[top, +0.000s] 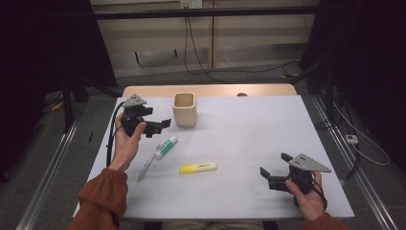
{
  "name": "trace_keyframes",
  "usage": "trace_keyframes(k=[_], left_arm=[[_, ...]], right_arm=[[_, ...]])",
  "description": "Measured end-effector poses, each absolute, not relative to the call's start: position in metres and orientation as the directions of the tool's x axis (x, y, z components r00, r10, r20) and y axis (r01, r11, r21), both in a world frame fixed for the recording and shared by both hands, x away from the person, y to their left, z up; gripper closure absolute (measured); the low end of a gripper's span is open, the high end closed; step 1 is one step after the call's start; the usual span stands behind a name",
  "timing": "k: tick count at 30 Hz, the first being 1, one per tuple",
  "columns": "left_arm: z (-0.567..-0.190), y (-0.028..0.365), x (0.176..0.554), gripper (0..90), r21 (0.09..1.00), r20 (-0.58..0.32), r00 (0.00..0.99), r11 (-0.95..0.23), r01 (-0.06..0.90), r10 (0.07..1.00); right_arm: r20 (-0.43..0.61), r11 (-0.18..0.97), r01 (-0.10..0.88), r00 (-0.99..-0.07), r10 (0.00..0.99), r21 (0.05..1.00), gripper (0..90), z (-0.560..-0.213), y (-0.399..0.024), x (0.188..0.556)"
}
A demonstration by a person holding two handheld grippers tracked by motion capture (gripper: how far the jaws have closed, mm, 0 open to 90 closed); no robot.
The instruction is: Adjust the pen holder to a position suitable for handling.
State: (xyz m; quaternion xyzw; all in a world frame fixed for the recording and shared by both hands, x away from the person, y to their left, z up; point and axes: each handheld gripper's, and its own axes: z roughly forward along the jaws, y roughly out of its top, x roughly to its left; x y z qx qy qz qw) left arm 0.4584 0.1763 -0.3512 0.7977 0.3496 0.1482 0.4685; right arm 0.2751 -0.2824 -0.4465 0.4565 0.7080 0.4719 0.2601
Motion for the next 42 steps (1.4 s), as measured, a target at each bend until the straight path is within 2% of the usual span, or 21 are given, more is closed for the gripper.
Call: trace_keyframes(k=[6, 10, 14, 19, 22, 28, 35, 40, 42], left_arm=[[-0.35, 0.164, 0.481, 8.6, 0.826, -0.051, 0.758, -0.399, 0.397, 0.65], [-0.348, 0.16, 0.495, 8.9, 0.815, -0.076, 0.76, -0.399, 0.421, 0.646], [-0.345, 0.154, 0.517, 12.4, 0.813, -0.052, 0.766, -0.419, 0.406, 0.641], [-0.345, 0.147, 0.535, 14.3, 0.805, -0.084, 0.76, -0.406, 0.433, 0.644], [-0.346, 0.14, 0.55, 16.1, 0.782, -0.058, 0.763, -0.445, 0.436, 0.644], [-0.355, 0.133, 0.582, 22.0, 0.756, -0.1, 0.757, -0.446, 0.48, 0.646], [-0.361, 0.122, 0.596, 28.8, 0.731, -0.104, 0.765, -0.472, 0.492, 0.636], [-0.369, 0.113, 0.604, 36.1, 0.686, -0.082, 0.773, -0.527, 0.502, 0.629], [-0.371, 0.111, 0.607, 42.9, 0.681, -0.08, 0.774, -0.532, 0.503, 0.628]], right_arm=[[0.061, 0.139, 0.403, -0.445, 0.893, 0.905, 4.5, -0.447, -0.283, 0.274], [0.06, 0.14, 0.4, -0.448, 0.892, 0.906, 4.4, -0.446, -0.283, 0.274], [0.058, 0.145, 0.405, -0.449, 0.892, 0.903, 4.4, -0.447, -0.283, 0.275], [0.059, 0.147, 0.41, -0.45, 0.891, 0.9, 4.4, -0.448, -0.282, 0.276], [0.061, 0.145, 0.414, -0.446, 0.893, 0.899, 4.4, -0.448, -0.282, 0.276], [0.061, 0.151, 0.414, -0.455, 0.889, 0.898, 4.4, -0.448, -0.283, 0.274], [0.064, 0.147, 0.418, -0.45, 0.891, 0.896, 4.4, -0.448, -0.284, 0.274], [0.063, 0.151, 0.42, -0.454, 0.889, 0.895, 4.4, -0.448, -0.283, 0.274], [0.063, 0.152, 0.42, -0.455, 0.888, 0.895, 4.3, -0.448, -0.283, 0.274]])
